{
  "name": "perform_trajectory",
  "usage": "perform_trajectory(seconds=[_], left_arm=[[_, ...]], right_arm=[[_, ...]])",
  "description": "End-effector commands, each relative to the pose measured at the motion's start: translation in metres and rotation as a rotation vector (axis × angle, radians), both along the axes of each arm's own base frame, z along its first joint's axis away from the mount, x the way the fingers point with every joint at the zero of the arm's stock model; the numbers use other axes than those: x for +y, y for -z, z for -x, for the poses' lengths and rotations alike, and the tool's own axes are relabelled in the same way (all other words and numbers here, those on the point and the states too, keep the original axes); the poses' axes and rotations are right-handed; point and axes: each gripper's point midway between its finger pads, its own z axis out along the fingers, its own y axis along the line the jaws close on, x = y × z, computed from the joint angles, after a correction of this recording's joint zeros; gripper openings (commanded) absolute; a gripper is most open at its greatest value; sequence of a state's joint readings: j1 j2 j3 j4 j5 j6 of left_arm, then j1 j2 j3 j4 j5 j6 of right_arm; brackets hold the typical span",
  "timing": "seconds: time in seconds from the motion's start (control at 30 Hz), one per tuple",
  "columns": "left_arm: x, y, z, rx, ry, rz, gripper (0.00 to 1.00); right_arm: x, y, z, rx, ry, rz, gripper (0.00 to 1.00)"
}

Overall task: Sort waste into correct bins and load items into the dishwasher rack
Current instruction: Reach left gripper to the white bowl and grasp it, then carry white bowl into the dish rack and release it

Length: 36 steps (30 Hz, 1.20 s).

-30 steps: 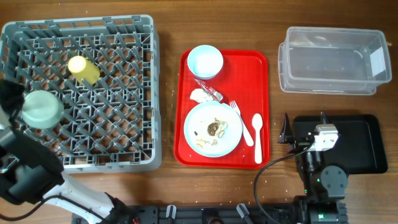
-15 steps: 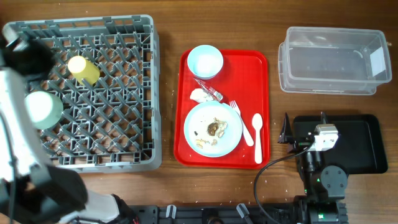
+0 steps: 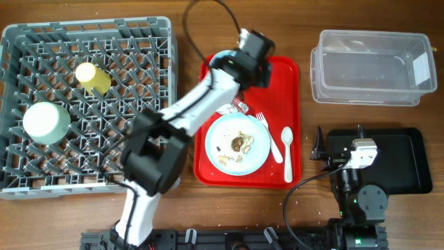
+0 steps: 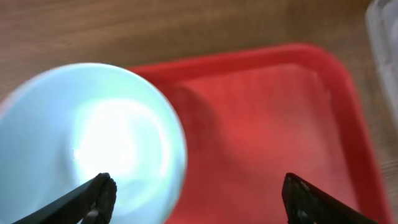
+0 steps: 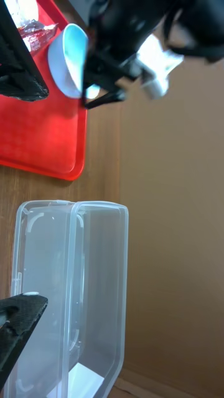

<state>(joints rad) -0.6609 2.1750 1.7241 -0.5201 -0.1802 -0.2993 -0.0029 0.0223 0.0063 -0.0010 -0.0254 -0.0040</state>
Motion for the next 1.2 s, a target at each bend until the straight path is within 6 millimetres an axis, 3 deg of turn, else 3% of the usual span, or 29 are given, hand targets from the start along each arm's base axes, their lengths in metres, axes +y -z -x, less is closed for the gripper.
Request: perform_trajectory(seconds=[0.0, 0.23, 0.27, 0.33, 0.37, 0.43, 0.47, 0.63, 0.77, 0.87, 0.93, 1.07, 1.17], left_arm=[[-0.003, 0.025, -0.002, -0.033, 0.006, -0.089, 0.84], [0.008, 0.052, -0.005, 0.0, -0.02, -0.127, 0.68], [0.007, 0.052, -0.005, -0.001, -0.018, -0.127, 0.61], [0.004, 0.046, -0.009, -0.026, -0.023, -0.108, 0.37], [0.003, 0.043, -0.01, -0.032, -0.024, -0.102, 0.32], [0.002, 0.024, -0.012, -0.057, -0.026, -0.082, 0.08], [0.001, 0.015, -0.011, -0.067, -0.032, -0.068, 0.04], [0.013, -0.08, 0.0, -0.113, -0.18, 0.122, 0.04], [0.058, -0.163, 0.018, -0.106, -0.303, 0.305, 0.04], [0.092, -0.203, 0.032, 0.003, -0.267, 0.494, 0.04], [0.141, -0.209, 0.042, 0.138, -0.353, 0.608, 0.04], [0.264, -0.188, 0.053, 0.294, -0.617, 0.684, 0.04], [0.305, -0.2, 0.06, 0.312, -0.513, 0.926, 0.04]], right_arm=[[0.002, -0.002, 0.0, -0.007, -0.014, -0.011, 1.0], [0.003, -0.002, 0.0, -0.007, -0.014, -0.01, 1.0], [0.002, -0.002, 0.0, -0.007, -0.014, -0.011, 1.0], [0.002, -0.002, 0.0, -0.007, -0.014, -0.01, 1.0], [0.002, -0.001, 0.0, -0.007, -0.014, -0.011, 1.0], [0.003, -0.001, 0.0, -0.007, -0.014, -0.011, 1.0], [0.002, -0.002, 0.0, -0.007, -0.014, -0.01, 1.0], [0.002, -0.002, 0.0, -0.007, -0.014, -0.011, 1.0], [0.002, -0.002, 0.0, -0.007, -0.014, -0.011, 1.0], [0.002, -0.002, 0.0, -0.007, -0.014, -0.011, 1.0], [0.002, -0.002, 0.0, -0.007, -0.014, -0.011, 1.0], [0.003, -0.002, 0.0, -0.007, -0.014, -0.011, 1.0], [0.002, -0.001, 0.0, -0.007, -0.014, -0.01, 1.0]])
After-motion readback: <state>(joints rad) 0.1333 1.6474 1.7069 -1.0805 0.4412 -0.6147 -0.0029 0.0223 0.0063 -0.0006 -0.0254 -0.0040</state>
